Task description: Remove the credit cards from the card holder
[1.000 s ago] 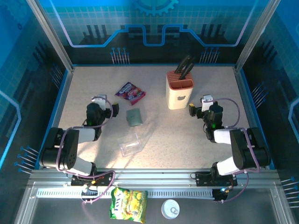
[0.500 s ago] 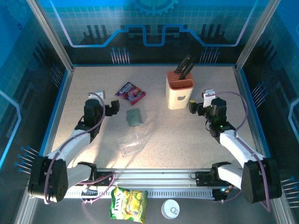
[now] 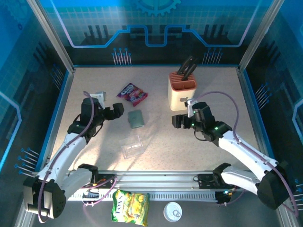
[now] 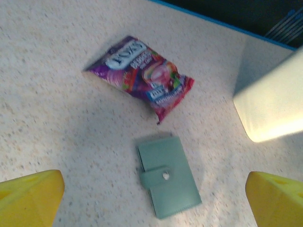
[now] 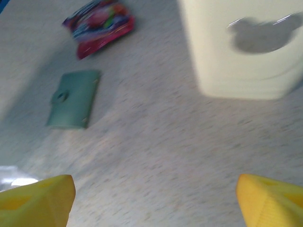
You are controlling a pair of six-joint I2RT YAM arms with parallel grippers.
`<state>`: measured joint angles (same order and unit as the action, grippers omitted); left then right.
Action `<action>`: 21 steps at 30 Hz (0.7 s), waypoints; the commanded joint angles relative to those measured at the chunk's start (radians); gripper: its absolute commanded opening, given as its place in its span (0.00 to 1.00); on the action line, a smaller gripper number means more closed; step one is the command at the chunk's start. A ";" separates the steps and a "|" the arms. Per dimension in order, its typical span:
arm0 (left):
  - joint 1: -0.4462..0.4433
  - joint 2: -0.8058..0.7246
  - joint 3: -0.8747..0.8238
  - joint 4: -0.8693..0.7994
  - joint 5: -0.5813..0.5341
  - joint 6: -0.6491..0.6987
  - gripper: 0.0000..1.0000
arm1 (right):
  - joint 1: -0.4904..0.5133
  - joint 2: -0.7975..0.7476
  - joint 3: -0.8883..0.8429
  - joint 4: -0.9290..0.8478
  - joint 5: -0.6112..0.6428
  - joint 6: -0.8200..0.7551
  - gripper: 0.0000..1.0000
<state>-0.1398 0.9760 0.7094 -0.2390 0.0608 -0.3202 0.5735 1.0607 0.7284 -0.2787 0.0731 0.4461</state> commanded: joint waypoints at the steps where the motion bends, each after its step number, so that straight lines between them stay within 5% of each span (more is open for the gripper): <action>1: 0.069 0.021 0.078 -0.140 0.134 -0.034 0.99 | 0.093 0.047 0.056 -0.098 -0.016 0.119 0.87; 9: 0.210 0.141 0.213 -0.258 0.254 0.028 0.99 | 0.273 0.219 0.186 -0.163 0.002 0.175 0.75; 15: 0.231 0.189 0.277 -0.279 0.216 0.113 0.99 | 0.377 0.337 0.262 -0.177 0.049 0.219 0.64; 21: 0.256 0.172 0.191 -0.235 0.141 0.034 0.99 | 0.432 0.488 0.381 -0.198 0.012 0.225 0.54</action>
<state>0.0959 1.1584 0.9375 -0.4660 0.2390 -0.2630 0.9783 1.4971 1.0393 -0.4351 0.0937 0.6487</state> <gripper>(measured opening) 0.992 0.550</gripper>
